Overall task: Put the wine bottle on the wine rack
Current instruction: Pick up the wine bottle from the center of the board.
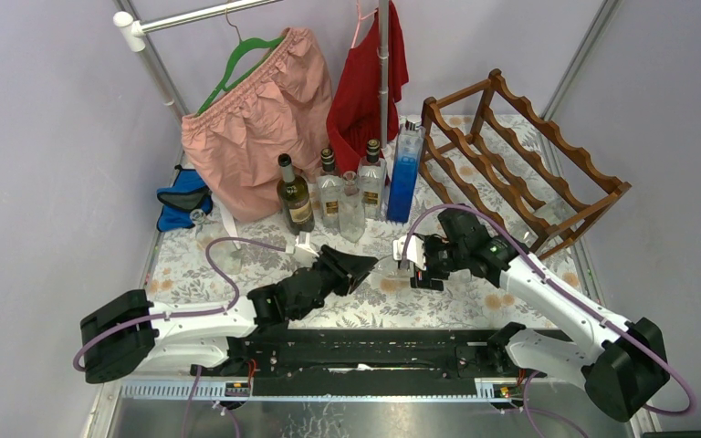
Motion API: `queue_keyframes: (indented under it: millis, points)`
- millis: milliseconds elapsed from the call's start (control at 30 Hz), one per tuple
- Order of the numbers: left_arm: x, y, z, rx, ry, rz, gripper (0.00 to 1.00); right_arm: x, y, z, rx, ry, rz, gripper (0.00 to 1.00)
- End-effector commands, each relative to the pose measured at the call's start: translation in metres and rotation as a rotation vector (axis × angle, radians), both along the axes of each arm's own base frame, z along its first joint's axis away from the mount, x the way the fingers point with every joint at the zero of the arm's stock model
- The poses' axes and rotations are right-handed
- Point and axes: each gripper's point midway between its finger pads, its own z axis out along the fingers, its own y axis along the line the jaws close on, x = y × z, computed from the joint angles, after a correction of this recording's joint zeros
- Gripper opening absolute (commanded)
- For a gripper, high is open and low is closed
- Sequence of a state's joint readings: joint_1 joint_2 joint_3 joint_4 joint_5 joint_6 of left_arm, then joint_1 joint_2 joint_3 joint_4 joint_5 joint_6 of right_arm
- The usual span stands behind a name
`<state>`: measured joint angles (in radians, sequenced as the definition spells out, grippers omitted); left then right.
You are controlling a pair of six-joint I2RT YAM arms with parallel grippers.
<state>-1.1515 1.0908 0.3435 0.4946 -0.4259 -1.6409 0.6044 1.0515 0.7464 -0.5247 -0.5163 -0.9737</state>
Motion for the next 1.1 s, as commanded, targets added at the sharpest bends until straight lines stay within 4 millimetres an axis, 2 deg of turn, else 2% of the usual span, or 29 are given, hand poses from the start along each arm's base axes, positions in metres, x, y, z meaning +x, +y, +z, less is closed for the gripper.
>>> queue_keyframes:
  millis: [0, 67, 133, 167, 200, 300, 367, 433, 500, 567, 633, 700, 767, 900, 1067]
  points:
    - [-0.003, -0.012, 0.056, -0.196, -0.083, -0.034, 0.0, 0.006, 0.007, 0.005, 0.018, -0.044, 0.024, 0.66]
    - [-0.005, -0.013, 0.056, -0.2, -0.086, -0.044, 0.0, 0.004, 0.008, 0.006, 0.022, -0.043, 0.035, 0.5]
    - [-0.006, -0.013, 0.054, -0.197, -0.084, -0.053, 0.14, 0.001, 0.008, 0.007, 0.028, -0.045, 0.045, 0.31]
    - [-0.007, -0.014, 0.052, -0.194, -0.083, -0.059, 0.23, 0.001, 0.008, 0.008, 0.032, -0.047, 0.047, 0.24]
    - [-0.008, -0.013, 0.05, -0.188, -0.084, -0.064, 0.36, -0.001, 0.008, 0.009, 0.034, -0.047, 0.051, 0.19]
    - [-0.014, -0.011, 0.049, -0.171, -0.141, -0.097, 0.71, -0.008, 0.006, 0.009, 0.038, -0.035, 0.061, 0.08]
    - [-0.021, -0.011, 0.048, -0.129, -0.218, -0.145, 0.85, -0.014, 0.004, 0.007, 0.033, -0.02, 0.077, 0.05]
    - [-0.032, -0.013, 0.043, -0.038, -0.328, -0.228, 0.94, -0.022, 0.001, 0.004, 0.028, -0.007, 0.11, 0.04]
    - [-0.045, -0.015, 0.034, 0.077, -0.444, -0.344, 0.98, -0.028, 0.0, 0.003, 0.027, -0.006, 0.138, 0.03]
    - [-0.06, -0.014, 0.023, 0.16, -0.564, -0.472, 0.99, -0.033, -0.002, 0.001, 0.024, -0.014, 0.169, 0.03]
    - [-0.074, -0.01, 0.005, 0.239, -0.653, -0.591, 0.99, -0.038, -0.005, 0.0, 0.012, -0.029, 0.212, 0.04]
    - [-0.081, -0.003, -0.015, 0.299, -0.709, -0.649, 0.99, -0.041, -0.008, -0.002, -0.003, -0.036, 0.244, 0.05]
    - [-0.083, 0.003, -0.02, 0.289, -0.782, -0.631, 0.99, -0.042, -0.01, -0.004, -0.018, -0.043, 0.265, 0.05]
    - [-0.078, 0.01, -0.014, 0.239, -0.844, -0.547, 0.99, -0.041, -0.011, -0.007, -0.035, -0.054, 0.293, 0.05]
    - [-0.075, -0.007, 0.004, 0.147, -0.807, -0.539, 0.98, -0.042, -0.008, -0.01, -0.032, -0.041, 0.319, 0.05]
